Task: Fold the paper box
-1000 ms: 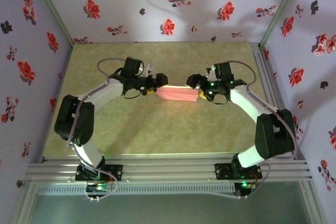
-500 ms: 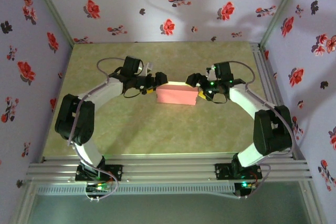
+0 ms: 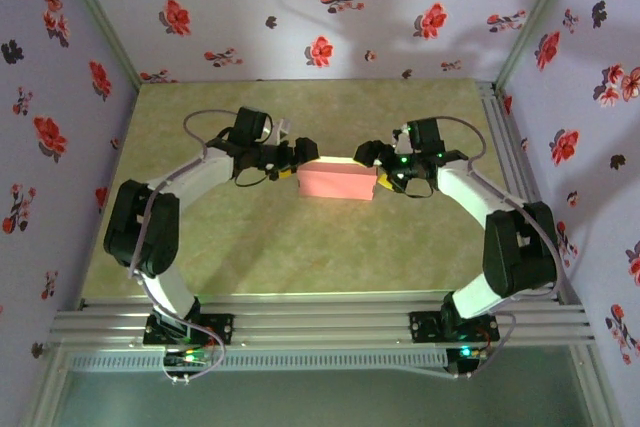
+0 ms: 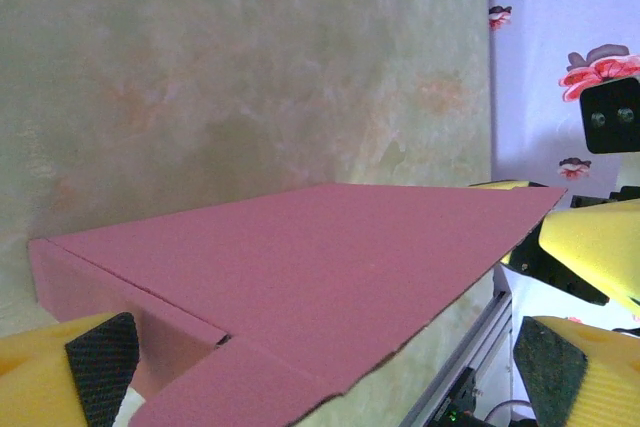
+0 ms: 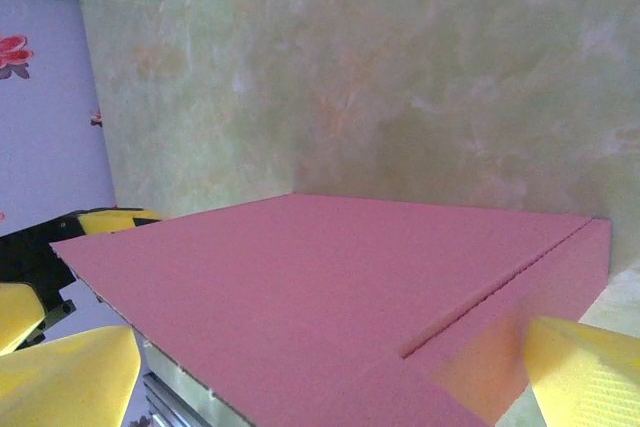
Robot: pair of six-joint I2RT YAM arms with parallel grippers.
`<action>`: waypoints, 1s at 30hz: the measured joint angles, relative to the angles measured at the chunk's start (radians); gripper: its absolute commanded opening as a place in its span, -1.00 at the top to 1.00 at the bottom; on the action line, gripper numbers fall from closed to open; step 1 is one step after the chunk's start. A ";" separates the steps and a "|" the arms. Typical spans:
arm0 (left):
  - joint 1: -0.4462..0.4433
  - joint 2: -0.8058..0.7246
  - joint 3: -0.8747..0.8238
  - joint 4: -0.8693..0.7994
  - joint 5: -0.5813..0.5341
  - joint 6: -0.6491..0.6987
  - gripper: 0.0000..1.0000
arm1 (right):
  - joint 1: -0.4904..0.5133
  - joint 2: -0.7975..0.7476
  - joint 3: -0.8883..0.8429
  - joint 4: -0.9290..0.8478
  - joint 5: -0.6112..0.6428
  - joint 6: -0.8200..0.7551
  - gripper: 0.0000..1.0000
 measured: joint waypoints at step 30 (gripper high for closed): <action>0.050 -0.180 0.127 -0.351 -0.098 0.424 -0.69 | 0.000 -0.185 0.131 -0.410 0.251 -0.430 -0.52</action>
